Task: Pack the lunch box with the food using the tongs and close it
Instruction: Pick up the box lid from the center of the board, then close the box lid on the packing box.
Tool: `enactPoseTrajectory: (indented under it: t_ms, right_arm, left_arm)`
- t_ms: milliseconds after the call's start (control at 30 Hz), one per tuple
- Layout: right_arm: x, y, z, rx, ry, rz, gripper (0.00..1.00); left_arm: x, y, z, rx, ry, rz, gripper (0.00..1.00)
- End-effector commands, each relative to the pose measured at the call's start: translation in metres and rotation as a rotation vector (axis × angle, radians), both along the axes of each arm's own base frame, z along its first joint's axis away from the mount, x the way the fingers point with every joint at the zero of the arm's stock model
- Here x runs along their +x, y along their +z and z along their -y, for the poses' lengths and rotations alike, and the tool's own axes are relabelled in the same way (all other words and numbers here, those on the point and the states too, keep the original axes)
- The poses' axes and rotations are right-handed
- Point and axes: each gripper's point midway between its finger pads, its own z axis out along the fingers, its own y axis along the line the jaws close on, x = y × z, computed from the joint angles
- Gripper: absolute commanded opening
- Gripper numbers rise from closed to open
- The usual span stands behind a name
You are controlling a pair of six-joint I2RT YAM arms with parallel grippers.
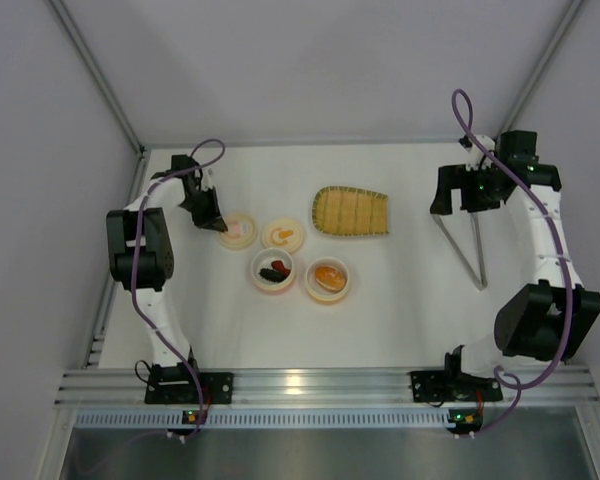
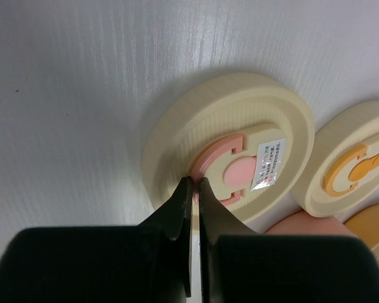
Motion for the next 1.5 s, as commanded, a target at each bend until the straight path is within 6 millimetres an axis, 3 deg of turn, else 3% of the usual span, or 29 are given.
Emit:
enactPoseTrajectory:
  t_ms: [0,233,400,567,933,1067,1200,1333,1467]
  right_arm:
    - [-0.003,-0.002,-0.010,0.020,0.037,-0.004,0.99]
    - [-0.005,-0.003,-0.018,0.024,0.064,-0.004,0.99]
    - [-0.003,-0.004,-0.036,0.016,0.107,0.000,0.99]
    - [-0.002,-0.006,-0.046,0.021,0.126,-0.003,0.99]
    - [-0.006,-0.010,-0.048,0.015,0.128,-0.004,0.99]
    - [-0.008,-0.010,-0.048,0.014,0.129,-0.004,0.99]
    - [-0.009,-0.012,-0.048,0.015,0.130,-0.005,0.99]
    - [-0.010,-0.012,-0.048,0.017,0.127,-0.003,0.99]
    - [-0.010,-0.012,-0.049,0.021,0.127,-0.004,0.99]
  left_arm:
    - [-0.011,-0.028,-0.001,0.051,-0.048,-0.069,0.00]
    - [-0.009,0.002,-0.009,0.109,-0.102,-0.011,0.00]
    - [-0.007,0.040,-0.012,0.285,-0.236,0.086,0.00]
    - [-0.009,0.058,-0.027,0.479,-0.305,0.109,0.00]
    - [-0.018,0.097,-0.031,0.550,-0.357,0.152,0.00]
    - [-0.029,0.115,-0.017,0.528,-0.421,0.185,0.00]
    - [-0.040,0.146,-0.005,0.462,-0.443,0.237,0.00]
    - [-0.060,0.168,0.024,0.294,-0.501,0.266,0.00]
    - [-0.084,0.176,0.048,0.173,-0.566,0.252,0.00]
